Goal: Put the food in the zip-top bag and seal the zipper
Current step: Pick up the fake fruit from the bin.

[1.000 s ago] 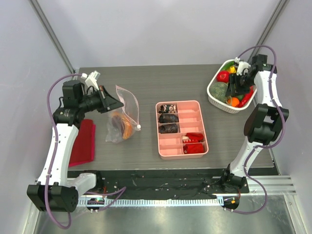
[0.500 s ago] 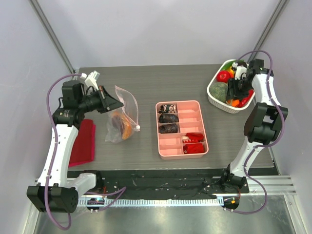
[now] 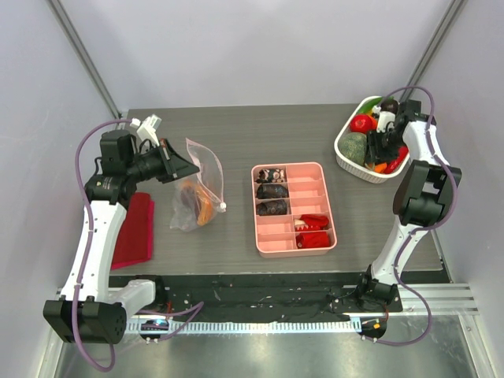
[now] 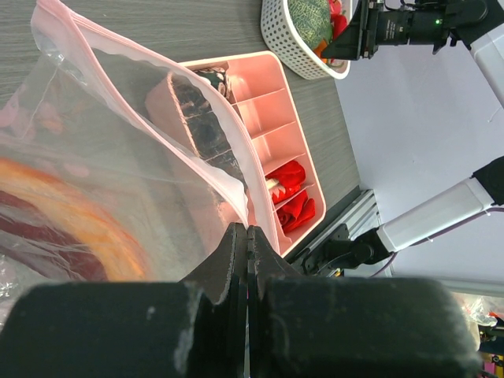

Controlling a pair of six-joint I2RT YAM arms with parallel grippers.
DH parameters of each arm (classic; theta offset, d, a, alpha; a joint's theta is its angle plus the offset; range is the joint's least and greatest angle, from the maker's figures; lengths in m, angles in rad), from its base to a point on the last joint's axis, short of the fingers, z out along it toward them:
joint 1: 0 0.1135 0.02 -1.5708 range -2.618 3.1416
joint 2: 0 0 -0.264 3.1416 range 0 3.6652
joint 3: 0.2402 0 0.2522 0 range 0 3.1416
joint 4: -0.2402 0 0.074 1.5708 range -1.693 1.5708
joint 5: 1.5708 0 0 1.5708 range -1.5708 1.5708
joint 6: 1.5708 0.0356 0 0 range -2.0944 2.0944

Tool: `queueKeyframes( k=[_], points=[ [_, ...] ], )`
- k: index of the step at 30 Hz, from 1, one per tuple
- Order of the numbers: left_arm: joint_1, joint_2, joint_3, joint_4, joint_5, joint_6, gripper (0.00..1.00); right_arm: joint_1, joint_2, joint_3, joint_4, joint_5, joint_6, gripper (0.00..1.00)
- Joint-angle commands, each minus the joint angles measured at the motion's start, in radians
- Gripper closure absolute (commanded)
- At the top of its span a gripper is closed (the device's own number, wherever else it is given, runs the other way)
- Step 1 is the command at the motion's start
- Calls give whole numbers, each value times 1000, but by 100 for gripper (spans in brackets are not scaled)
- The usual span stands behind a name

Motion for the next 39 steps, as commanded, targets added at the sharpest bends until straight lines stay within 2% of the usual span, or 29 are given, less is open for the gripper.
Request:
queueKeyframes(
  k=[1,4,7,8,11,21,39],
  points=[
    [0,1,40,16,1,19,100,0,-5,-4,34,0,7,55],
    [0,2,45,10,0,20,100,0,-2,-11,39,-10,12,62],
    [0,-1,46,2,-3,26,100,-1,-2,-11,46,-2,22,78],
    [0,-1,48,0,-5,34,100,-3,-4,-9,45,-3,22,88],
    [2,-3,52,-10,-5,39,100,-9,-27,-3,45,-17,28,99],
    [0,-1,49,-12,0,39,100,-17,-145,8,37,-218,24,99],
    [0,4,48,3,4,31,100,-17,-228,227,-115,-358,100,99]
  ],
)
